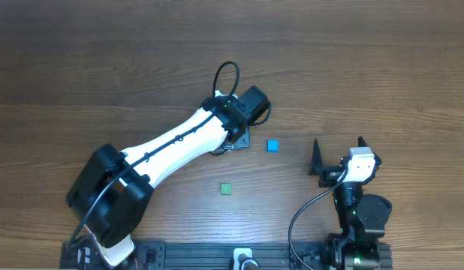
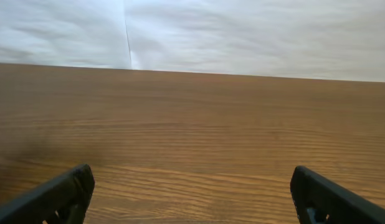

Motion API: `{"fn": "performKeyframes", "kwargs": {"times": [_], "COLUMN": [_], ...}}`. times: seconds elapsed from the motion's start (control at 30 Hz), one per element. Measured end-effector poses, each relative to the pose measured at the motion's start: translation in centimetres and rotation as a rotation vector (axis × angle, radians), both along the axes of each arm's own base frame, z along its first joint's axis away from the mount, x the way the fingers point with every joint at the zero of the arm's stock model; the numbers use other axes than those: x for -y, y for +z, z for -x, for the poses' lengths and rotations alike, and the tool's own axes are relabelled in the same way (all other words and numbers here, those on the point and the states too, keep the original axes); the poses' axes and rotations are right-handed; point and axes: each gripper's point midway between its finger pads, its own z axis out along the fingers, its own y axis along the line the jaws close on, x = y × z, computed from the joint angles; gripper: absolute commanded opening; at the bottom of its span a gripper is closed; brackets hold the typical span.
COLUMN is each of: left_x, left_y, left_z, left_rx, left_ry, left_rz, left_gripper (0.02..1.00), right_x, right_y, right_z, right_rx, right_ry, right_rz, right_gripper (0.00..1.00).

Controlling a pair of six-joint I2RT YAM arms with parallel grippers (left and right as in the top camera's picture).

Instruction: Stack Cubes

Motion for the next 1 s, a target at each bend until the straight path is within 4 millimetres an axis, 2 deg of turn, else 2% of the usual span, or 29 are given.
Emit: {"fn": "performKeyframes", "kwargs": {"times": [0.2, 0.4, 0.67, 0.9, 1.0], "left_x": [0.00, 0.00, 0.00, 0.00, 0.00], "left_y": [0.00, 0.00, 0.00, 0.00, 0.00], "left_z": [0.00, 0.00, 0.00, 0.00, 0.00], "left_rx": [0.000, 0.000, 0.000, 0.000, 0.000], "left_ry": [0.000, 0.000, 0.000, 0.000, 0.000], "left_rz": [0.000, 0.000, 0.000, 0.000, 0.000], "left_gripper": [0.047, 0.150, 0.231, 0.244, 0.283], "right_x": [0.00, 0.00, 0.01, 0.00, 0.00], "right_y": [0.00, 0.00, 0.00, 0.00, -0.01], "right_z": [0.00, 0.00, 0.00, 0.00, 0.00], "right_rx": [0.000, 0.000, 0.000, 0.000, 0.000], "right_ry": [0.000, 0.000, 0.000, 0.000, 0.000], "right_rz": [-0.001, -0.001, -0.001, -0.001, 0.000], "right_gripper": [0.993, 0.993, 0.993, 0.993, 0.991]}}
